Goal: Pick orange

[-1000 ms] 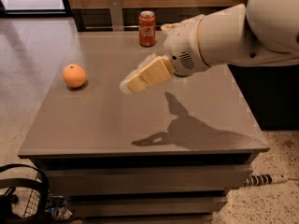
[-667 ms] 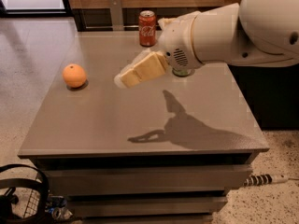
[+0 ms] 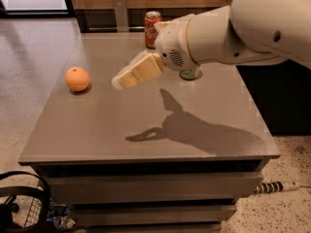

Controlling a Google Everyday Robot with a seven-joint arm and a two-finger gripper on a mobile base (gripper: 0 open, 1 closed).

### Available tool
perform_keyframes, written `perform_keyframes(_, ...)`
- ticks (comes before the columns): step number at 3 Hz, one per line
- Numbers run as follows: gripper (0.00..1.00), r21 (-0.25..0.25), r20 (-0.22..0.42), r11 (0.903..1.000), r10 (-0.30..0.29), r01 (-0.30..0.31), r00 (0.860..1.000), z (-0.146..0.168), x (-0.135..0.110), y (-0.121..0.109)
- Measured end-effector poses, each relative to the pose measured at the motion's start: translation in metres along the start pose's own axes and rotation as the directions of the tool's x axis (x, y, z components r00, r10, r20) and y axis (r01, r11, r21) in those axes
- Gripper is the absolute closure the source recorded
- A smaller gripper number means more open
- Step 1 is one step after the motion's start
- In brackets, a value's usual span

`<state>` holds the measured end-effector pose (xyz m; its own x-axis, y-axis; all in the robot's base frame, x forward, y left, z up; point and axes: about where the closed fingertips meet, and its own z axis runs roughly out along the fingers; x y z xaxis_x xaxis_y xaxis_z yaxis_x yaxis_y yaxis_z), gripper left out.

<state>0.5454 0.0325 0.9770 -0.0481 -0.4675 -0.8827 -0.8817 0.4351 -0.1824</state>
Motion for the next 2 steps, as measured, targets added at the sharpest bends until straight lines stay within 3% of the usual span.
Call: perform_keyframes(2,0.0,-0.095,0.037,0.9952,0.027,-0.023,0.999,0.097,0.016,-0.008)
